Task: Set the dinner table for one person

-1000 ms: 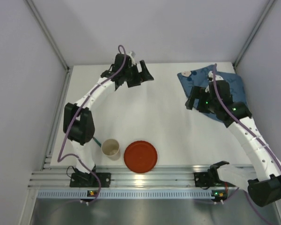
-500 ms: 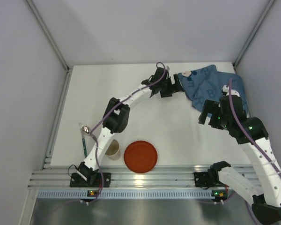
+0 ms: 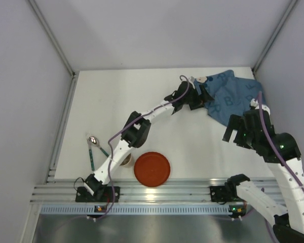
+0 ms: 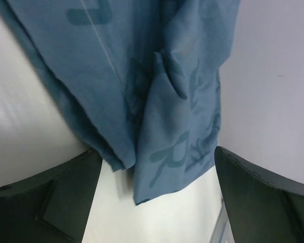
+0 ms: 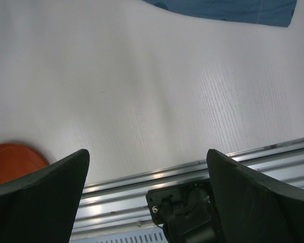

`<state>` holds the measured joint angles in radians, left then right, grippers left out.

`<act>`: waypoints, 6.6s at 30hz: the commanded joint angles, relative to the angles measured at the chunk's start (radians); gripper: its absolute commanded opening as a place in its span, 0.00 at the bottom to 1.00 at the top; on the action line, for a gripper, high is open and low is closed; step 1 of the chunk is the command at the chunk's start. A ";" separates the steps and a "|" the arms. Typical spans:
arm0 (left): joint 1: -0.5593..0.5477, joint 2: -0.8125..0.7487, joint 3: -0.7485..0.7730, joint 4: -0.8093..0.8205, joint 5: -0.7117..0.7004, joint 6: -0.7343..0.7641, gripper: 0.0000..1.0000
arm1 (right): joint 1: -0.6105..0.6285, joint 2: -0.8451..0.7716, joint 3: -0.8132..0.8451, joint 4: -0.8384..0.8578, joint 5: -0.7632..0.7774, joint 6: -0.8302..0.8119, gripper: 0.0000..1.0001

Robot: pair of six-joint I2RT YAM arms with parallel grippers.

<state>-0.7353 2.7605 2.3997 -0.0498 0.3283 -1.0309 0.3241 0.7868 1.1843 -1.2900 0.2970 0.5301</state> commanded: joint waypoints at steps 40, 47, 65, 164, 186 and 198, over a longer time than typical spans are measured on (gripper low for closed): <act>0.288 -0.427 -0.102 -0.471 0.140 0.345 0.00 | -0.010 0.201 -0.021 0.276 -0.139 -0.035 1.00; 0.491 -0.492 -0.094 -0.968 0.054 0.655 0.49 | -0.010 0.253 -0.086 0.336 -0.148 0.021 1.00; 0.522 -0.653 -0.471 -0.863 -0.054 0.611 0.98 | -0.010 0.376 -0.155 0.356 -0.168 0.036 1.00; 0.574 -1.632 -1.649 -0.836 -0.393 0.149 0.75 | 0.113 1.210 0.960 0.207 -0.015 -0.187 0.00; 0.574 -1.420 -1.766 -0.621 -0.433 0.212 0.61 | -0.160 1.516 1.137 0.339 -0.073 -0.033 0.12; 0.574 -1.351 -1.728 -0.594 -0.452 0.265 0.17 | -0.155 1.467 1.118 0.333 -0.151 -0.067 0.69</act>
<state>-0.1646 1.3624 0.6796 -0.7475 -0.0517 -0.7898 0.1631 2.3222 2.2669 -0.9806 0.1677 0.4732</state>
